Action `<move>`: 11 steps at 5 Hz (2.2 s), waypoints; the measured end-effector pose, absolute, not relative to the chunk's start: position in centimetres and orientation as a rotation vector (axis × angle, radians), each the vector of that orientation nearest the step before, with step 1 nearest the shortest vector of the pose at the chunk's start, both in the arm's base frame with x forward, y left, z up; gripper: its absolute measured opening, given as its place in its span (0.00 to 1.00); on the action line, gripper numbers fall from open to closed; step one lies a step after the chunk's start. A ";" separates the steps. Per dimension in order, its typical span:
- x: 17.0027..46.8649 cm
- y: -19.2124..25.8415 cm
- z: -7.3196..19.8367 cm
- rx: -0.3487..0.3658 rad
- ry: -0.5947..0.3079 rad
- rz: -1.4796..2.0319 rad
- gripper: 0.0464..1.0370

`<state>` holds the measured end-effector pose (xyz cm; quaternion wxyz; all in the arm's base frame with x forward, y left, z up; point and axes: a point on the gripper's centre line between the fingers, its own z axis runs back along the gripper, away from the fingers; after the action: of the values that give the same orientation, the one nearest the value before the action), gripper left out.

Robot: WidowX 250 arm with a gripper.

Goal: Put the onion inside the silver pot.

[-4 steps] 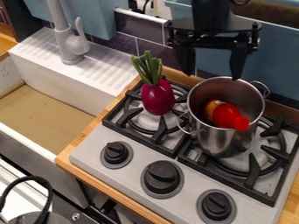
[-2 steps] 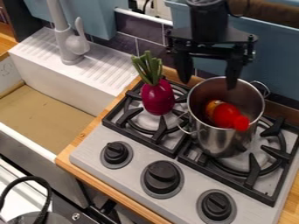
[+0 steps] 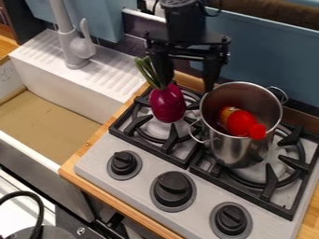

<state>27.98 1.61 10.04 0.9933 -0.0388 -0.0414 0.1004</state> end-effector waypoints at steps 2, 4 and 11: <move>26.9 4.7 10.7 -0.084 -0.013 0.241 0.96; 26.4 5.9 10.4 -0.072 -0.006 0.270 0.96; 31.1 4.9 10.2 0.013 0.000 0.487 0.02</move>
<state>31.06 4.86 10.25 0.9704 0.0065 0.0001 0.2413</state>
